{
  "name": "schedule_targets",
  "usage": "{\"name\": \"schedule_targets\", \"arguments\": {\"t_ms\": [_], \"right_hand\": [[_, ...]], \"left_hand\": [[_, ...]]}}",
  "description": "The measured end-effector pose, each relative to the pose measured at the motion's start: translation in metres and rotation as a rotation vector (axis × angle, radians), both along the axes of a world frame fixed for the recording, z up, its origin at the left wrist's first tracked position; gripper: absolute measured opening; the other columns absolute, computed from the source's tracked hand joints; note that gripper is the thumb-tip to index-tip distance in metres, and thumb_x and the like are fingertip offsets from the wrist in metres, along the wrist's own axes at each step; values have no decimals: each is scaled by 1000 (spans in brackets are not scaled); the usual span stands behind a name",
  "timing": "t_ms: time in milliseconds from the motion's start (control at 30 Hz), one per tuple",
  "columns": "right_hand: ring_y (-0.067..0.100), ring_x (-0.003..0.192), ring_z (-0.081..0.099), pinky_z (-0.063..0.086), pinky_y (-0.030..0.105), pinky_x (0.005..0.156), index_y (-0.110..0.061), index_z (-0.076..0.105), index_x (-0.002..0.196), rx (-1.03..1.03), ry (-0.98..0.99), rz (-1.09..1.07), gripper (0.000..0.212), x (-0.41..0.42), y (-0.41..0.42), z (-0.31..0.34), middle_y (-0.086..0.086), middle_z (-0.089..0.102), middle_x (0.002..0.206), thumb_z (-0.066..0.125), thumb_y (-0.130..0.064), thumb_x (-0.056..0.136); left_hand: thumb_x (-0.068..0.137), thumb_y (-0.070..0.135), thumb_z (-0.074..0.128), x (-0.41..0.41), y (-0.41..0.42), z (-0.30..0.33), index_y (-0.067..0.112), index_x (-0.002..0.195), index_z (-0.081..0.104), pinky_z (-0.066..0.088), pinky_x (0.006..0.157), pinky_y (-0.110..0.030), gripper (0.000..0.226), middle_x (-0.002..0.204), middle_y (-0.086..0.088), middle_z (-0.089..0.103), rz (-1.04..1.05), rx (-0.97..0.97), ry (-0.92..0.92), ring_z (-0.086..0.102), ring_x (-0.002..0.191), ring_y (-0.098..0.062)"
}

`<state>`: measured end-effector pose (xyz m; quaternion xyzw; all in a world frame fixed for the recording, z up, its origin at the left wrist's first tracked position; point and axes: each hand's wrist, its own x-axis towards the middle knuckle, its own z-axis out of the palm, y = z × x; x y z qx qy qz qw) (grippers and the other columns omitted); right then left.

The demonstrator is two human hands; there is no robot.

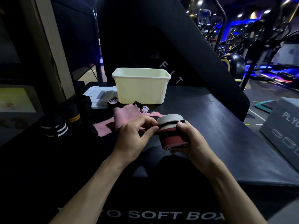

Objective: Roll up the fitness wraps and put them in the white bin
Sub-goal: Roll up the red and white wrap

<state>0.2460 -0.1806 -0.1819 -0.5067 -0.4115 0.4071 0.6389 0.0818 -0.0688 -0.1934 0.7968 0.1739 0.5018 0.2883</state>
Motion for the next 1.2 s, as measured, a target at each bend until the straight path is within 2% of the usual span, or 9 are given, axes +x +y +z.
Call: {"name": "schedule_targets", "arguments": {"t_ms": [133, 300, 400, 500, 600, 700, 833, 1000, 1200], "right_hand": [[24, 78, 64, 52, 34, 56, -19, 67, 115, -26, -29, -14, 38, 1, 1, -2, 10, 67, 96, 59, -41, 86], [22, 74, 65, 51, 35, 57, -16, 66, 117, -32, -36, -16, 39, 1, -2, -1, 9, 68, 93, 60, -42, 88], [23, 71, 65, 51, 36, 57, -16, 68, 110, -47, 11, -61, 37, -4, 0, -2, 11, 67, 90, 61, -42, 85], [24, 71, 66, 51, 36, 59, -12, 66, 110, -105, 135, -155, 39, -8, 2, -1, 15, 65, 92, 64, -42, 87], [25, 67, 65, 51, 34, 57, -8, 66, 110, -140, 239, -180, 35, -7, 1, 3, 16, 65, 87, 56, -39, 97], [21, 64, 66, 52, 30, 52, -9, 65, 113, -159, 225, -146, 37, -5, 1, 4, 12, 67, 83, 52, -41, 99], [22, 73, 67, 54, 30, 54, -12, 65, 117, -183, 256, -110, 43, -6, 0, 3, 10, 71, 85, 49, -48, 98], [26, 81, 69, 55, 28, 53, -11, 66, 122, -175, 284, -70, 49, -5, -5, 7, 15, 74, 96, 46, -50, 100], [26, 88, 69, 58, 31, 57, -12, 67, 126, -181, 246, -33, 64, -4, -7, 5, 16, 74, 103, 54, -61, 87]], "left_hand": [[91, 19, 71, -1, 3, -3, 16, 92, 71, 54, 71, -26, 4, 87, 14, 68, 50, 166, 49, 64, 78, -2], [94, 21, 64, -1, 4, -4, 16, 94, 67, 52, 71, -29, 6, 88, 10, 65, 22, 219, 125, 63, 77, -9], [93, 26, 58, 1, 3, -4, 16, 90, 62, 49, 71, -30, 11, 84, 9, 61, 10, 217, 145, 59, 76, -11], [92, 25, 56, 4, -3, -4, 14, 88, 60, 45, 70, -24, 12, 82, 8, 58, -31, 202, 157, 55, 75, -9], [92, 22, 58, 7, -5, -4, 14, 88, 59, 44, 69, -20, 8, 81, 11, 56, -86, 184, 160, 55, 74, -6], [94, 20, 61, 8, -4, -6, 16, 90, 63, 49, 68, -21, 5, 81, 11, 62, -109, 53, 117, 60, 74, -6], [92, 21, 69, 6, -2, -6, 19, 94, 69, 49, 71, -15, 3, 87, 11, 71, -111, -129, 7, 66, 78, -4], [86, 26, 78, 4, -6, -7, 18, 95, 75, 55, 73, -24, 12, 92, 6, 76, -165, -75, 78, 71, 82, -12], [84, 23, 81, 8, -9, -7, 20, 88, 76, 52, 71, -18, 7, 85, 6, 75, -186, -113, 35, 70, 76, -8]]}}
